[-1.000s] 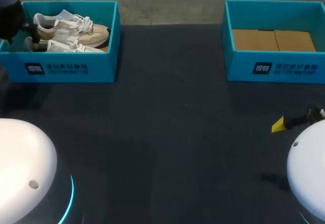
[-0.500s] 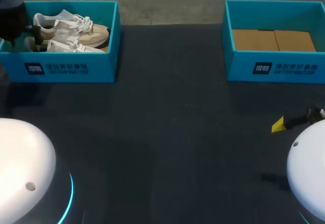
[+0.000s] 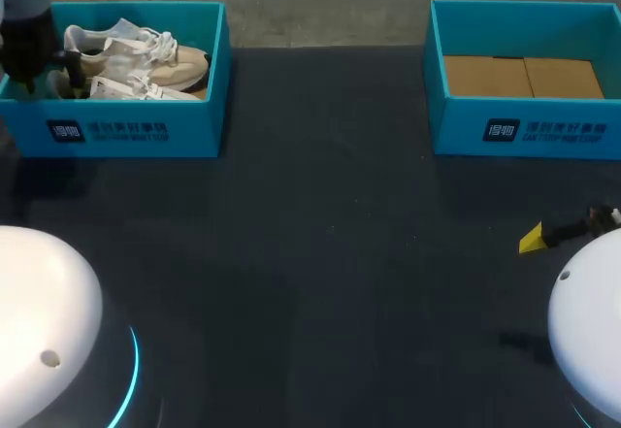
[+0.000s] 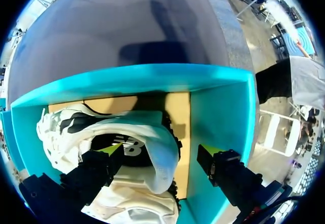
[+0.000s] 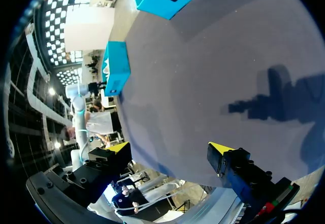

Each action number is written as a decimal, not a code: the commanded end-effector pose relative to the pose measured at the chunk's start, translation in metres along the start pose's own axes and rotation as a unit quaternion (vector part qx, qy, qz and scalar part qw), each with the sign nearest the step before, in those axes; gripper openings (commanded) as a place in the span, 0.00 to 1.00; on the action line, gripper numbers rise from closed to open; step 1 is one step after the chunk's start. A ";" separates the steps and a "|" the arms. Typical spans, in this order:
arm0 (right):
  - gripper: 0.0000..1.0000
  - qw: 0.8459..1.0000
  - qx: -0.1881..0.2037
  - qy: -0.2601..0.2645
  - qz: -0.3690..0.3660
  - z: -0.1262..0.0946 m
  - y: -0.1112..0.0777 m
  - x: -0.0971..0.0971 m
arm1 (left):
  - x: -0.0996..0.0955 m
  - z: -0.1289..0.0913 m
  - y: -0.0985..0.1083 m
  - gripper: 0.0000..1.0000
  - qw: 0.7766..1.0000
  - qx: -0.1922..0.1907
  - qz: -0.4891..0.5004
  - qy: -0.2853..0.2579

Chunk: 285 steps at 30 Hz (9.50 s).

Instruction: Take the shoe out of the shoebox, open the shoe tongue, remove and reinsert the insole, then place the shoe into the shoebox

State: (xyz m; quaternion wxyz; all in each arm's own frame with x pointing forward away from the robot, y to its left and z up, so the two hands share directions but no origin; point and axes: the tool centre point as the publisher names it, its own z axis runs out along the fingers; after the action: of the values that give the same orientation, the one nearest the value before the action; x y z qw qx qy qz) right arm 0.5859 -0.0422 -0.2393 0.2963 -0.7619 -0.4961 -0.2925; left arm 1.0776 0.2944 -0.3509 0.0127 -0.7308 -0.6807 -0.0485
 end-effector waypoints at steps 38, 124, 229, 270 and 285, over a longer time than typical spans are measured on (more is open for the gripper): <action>1.00 1.000 -0.002 -0.002 0.001 0.000 -0.003 0.000 | 0.000 0.042 0.000 0.76 1.000 0.020 -0.020 0.004; 1.00 1.000 -0.002 -0.002 0.001 0.000 -0.003 0.000 | 0.009 -0.112 0.009 0.00 0.993 -0.113 0.026 -0.034; 1.00 1.000 -0.002 -0.002 0.001 0.000 -0.003 0.000 | -0.266 -0.122 -0.290 0.00 0.999 0.040 -0.011 0.019; 1.00 1.000 -0.002 -0.002 0.001 0.000 -0.003 0.000 | -0.363 -0.060 -0.322 0.00 0.997 0.067 -0.026 0.028; 1.00 1.000 -0.002 -0.002 0.001 0.000 -0.003 0.000 | -0.403 -0.030 -0.329 0.00 0.995 0.064 -0.042 0.058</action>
State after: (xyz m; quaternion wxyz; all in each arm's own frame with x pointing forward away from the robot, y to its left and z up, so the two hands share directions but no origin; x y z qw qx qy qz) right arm 0.5858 -0.0422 -0.2392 0.2963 -0.7619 -0.4961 -0.2925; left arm 0.7192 -0.0716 -0.3616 0.0904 -0.7022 -0.7055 -0.0318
